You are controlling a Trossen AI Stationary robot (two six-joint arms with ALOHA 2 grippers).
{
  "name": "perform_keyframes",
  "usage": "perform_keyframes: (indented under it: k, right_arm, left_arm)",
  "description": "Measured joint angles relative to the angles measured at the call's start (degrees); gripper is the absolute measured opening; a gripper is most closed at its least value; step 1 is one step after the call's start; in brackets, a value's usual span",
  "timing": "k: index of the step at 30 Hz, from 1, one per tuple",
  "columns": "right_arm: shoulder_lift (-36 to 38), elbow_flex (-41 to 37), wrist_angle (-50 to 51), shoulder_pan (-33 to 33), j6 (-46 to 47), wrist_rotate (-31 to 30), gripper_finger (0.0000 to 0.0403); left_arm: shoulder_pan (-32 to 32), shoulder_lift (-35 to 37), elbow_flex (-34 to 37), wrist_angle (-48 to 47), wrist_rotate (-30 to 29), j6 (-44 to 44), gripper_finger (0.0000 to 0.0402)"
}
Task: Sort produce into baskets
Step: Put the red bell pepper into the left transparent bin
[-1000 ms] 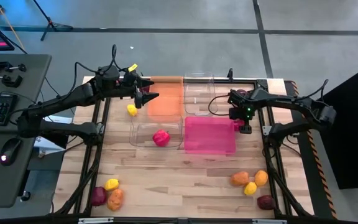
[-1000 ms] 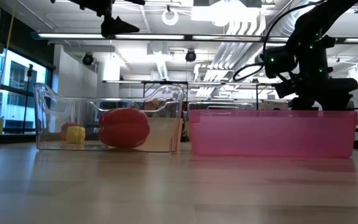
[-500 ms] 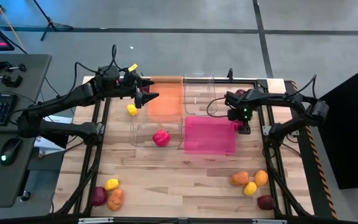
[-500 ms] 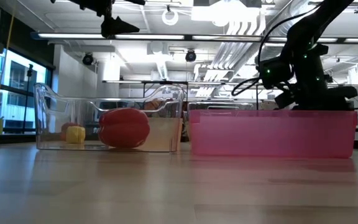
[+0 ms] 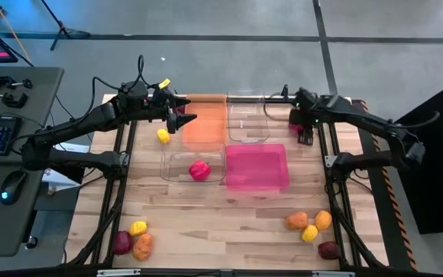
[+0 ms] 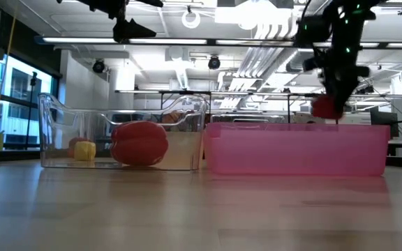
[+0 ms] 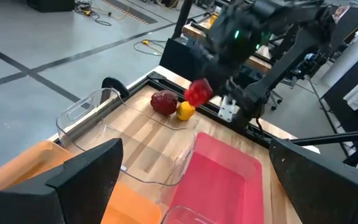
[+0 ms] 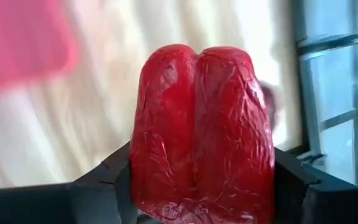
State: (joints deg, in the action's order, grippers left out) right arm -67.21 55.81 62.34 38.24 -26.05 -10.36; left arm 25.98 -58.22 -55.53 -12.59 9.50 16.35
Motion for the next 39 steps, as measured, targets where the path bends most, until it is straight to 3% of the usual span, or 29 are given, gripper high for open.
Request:
perform_keyframes:
  k: [2,4,7,15,22,26,33,39]
  right_arm:
    - [1.02,1.89,-2.63,0.0,5.53,3.91,0.0221]
    - [1.46,3.05,-7.09,-1.55,11.98,12.28,0.0225]
    - [0.76,2.91,-16.41,-7.18,17.98,20.4,0.0232]
    - [-11.38,1.62,-49.38,-26.42,23.7,23.97,0.0235]
    - [-23.53,1.55,-74.29,-32.52,30.75,22.81,0.0244]
    - [-26.25,1.55,-77.48,-32.62,35.72,22.79,0.0255]
    - [-26.93,1.53,-77.82,-32.24,30.07,27.51,0.027]
    - [-26.93,1.53,-77.26,-34.02,27.62,21.48,0.0307]
  left_arm:
    - [-0.02,0.0,0.0,-0.12,0.24,1.8,0.039]
    - [-0.02,0.0,0.0,-0.26,2.16,4.2,0.039]
    - [-0.06,0.13,0.0,-1.34,4.82,6.19,0.039]
    - [-0.59,1.76,0.0,-2.43,5.29,8.19,0.039]
    - [-0.52,2.98,0.0,-2.46,3.06,9.82,0.039]
    - [-0.5,3.06,0.0,-2.42,1.97,10.48,0.039]
    - [-0.5,3.08,0.0,0.39,2.21,10.48,0.039]
    - [-0.5,3.08,0.0,0.51,2.23,10.48,0.039]
